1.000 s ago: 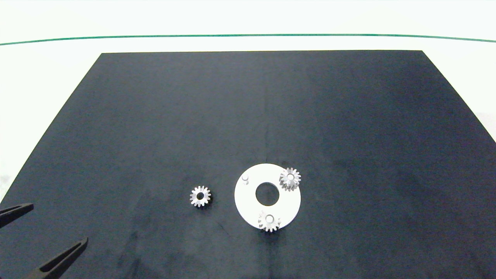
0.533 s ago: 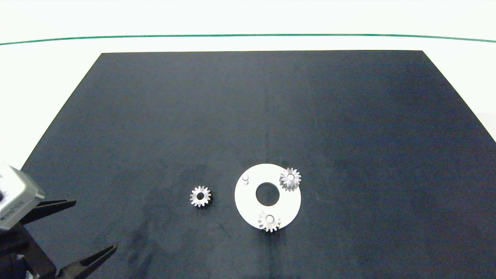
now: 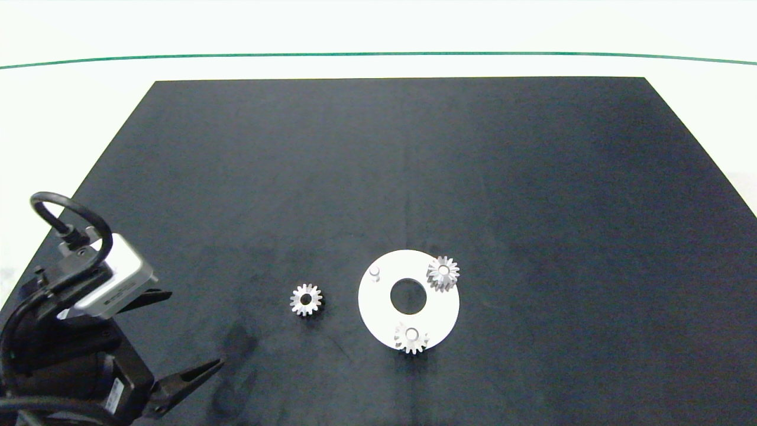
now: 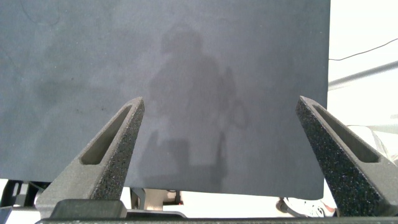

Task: Install three planetary gears onto the carrier pins

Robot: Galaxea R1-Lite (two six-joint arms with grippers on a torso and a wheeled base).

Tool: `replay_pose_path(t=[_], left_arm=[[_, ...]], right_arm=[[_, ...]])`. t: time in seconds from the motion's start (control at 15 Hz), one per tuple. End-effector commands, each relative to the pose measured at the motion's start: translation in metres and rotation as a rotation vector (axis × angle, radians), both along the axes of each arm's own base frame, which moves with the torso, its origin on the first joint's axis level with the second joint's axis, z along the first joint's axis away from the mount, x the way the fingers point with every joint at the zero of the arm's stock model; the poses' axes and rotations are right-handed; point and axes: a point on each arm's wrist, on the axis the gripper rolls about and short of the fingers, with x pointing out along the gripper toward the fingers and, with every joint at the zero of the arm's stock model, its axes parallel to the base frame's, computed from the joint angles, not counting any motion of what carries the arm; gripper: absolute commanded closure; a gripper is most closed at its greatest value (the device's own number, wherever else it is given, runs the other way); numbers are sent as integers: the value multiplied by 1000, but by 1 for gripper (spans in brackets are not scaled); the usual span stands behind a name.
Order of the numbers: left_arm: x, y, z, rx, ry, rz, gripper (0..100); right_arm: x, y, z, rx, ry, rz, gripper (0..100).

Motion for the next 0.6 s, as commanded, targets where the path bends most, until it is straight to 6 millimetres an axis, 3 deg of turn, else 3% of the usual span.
replay_pose_path(t=[0.07,0.6], left_arm=[[37,-23,-9,22,36,-36,0],[55,-54,-23,30,51,-120,0]], right_arm=[[-3,-1,-2,-1,-6,-2,0],[-4,-1,-7,-1,-3,-3,0]])
